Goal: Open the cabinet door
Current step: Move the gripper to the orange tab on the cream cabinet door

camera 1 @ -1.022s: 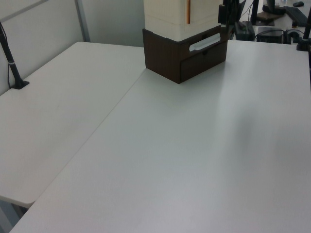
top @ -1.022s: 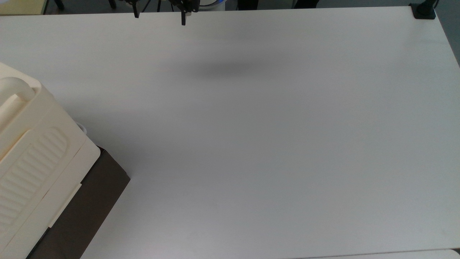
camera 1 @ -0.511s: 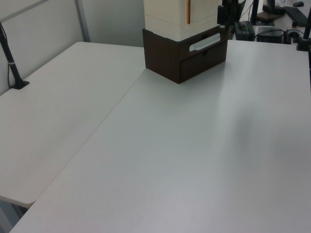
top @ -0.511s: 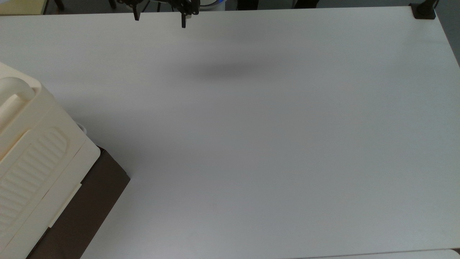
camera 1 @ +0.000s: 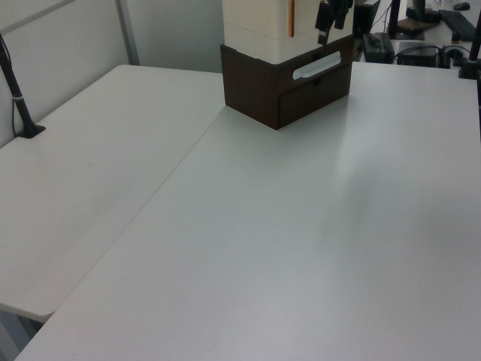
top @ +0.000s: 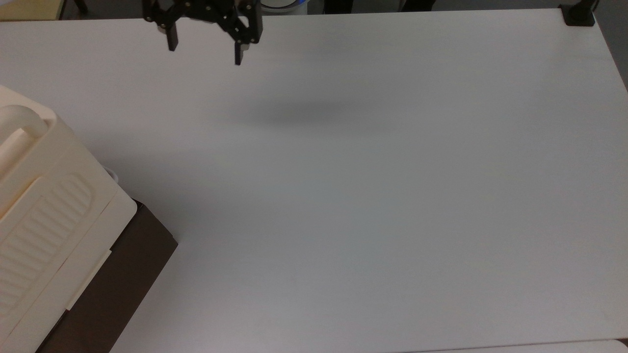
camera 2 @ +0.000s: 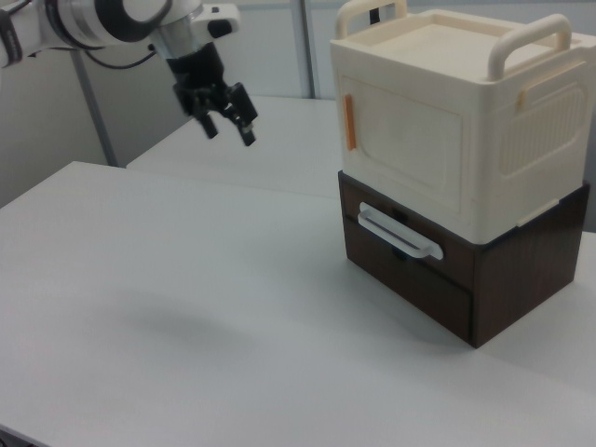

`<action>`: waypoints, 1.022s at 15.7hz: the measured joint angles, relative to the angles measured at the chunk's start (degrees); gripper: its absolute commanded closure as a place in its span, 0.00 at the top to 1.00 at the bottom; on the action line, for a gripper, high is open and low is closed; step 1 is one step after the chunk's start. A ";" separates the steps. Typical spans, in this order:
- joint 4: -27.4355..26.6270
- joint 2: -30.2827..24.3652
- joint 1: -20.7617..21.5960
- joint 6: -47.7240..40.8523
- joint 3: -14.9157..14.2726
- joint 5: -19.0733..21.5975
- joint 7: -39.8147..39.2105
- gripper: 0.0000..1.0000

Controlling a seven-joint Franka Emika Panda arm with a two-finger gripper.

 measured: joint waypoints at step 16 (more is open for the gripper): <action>0.91 8.58 -7.45 31.44 -1.51 -9.45 17.90 1.00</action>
